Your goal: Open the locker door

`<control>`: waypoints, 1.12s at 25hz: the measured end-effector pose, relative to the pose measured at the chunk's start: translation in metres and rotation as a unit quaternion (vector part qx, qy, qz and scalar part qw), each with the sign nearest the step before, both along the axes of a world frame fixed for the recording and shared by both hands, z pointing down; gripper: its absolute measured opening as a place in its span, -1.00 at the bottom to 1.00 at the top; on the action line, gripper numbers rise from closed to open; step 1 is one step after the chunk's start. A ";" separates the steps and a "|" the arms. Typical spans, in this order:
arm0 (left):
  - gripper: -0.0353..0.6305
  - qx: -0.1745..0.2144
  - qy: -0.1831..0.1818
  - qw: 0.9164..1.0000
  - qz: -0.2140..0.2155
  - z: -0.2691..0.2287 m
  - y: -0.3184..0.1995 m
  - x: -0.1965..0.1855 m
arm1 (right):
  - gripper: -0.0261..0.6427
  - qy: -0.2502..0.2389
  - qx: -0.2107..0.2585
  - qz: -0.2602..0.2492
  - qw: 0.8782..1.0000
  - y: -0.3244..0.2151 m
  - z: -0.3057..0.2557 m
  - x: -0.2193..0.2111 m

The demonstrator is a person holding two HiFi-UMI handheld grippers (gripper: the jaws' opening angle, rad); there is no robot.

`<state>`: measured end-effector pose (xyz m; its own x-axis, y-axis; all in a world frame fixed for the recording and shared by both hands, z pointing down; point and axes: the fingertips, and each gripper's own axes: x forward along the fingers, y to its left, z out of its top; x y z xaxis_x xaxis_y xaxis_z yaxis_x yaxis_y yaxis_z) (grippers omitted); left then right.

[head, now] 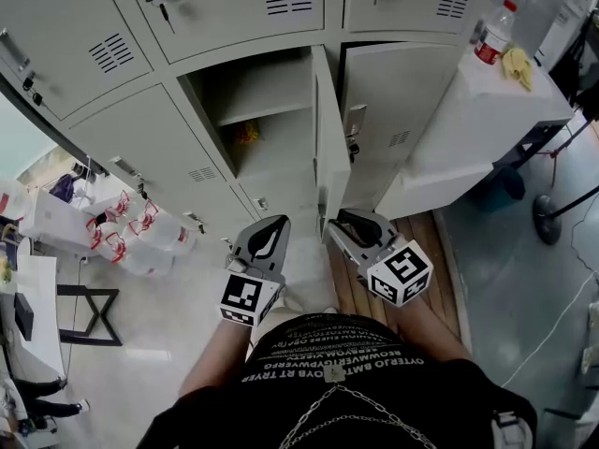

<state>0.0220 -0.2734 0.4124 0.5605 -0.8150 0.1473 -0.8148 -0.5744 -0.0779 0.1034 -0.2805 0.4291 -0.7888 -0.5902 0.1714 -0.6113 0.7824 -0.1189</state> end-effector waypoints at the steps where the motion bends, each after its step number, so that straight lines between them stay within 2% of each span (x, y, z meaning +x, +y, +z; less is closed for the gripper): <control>1: -0.90 -0.001 0.000 1.000 -0.002 0.001 0.003 0.002 | -0.65 0.003 -0.003 0.001 1.000 0.001 0.002 0.003; 5: -0.90 -0.002 -0.006 1.000 -0.006 0.004 0.013 0.008 | -0.65 0.008 -0.003 -0.003 1.000 0.008 0.004 0.014; 8: -0.90 -0.001 -0.007 1.000 -0.010 -0.002 0.020 0.011 | -0.65 0.006 0.006 0.021 1.000 0.014 0.000 0.036; 9: -0.90 -0.001 -0.008 1.000 -0.010 -0.004 0.022 0.011 | -0.74 0.012 0.010 0.035 0.999 0.016 0.000 0.045; 10: -0.90 -0.001 -0.008 1.000 -0.010 -0.005 0.025 0.012 | -0.91 0.019 0.014 0.048 0.999 0.018 0.001 0.053; 14: -0.90 -0.012 0.004 1.000 -0.010 -0.007 0.031 0.014 | -0.93 0.029 0.016 0.075 0.997 0.023 0.003 0.071; 17: -0.90 -0.030 0.006 0.999 -0.011 -0.003 0.035 0.012 | -0.93 0.025 0.014 0.076 0.997 0.024 0.003 0.072; 23: -0.90 -0.028 0.002 1.000 -0.013 -0.006 0.040 0.010 | -0.93 0.019 0.020 0.069 0.997 0.026 0.000 0.065; 28: -0.90 -0.026 -0.010 1.000 -0.012 -0.006 0.041 0.007 | -0.93 0.038 0.048 0.061 0.996 0.024 -0.016 0.060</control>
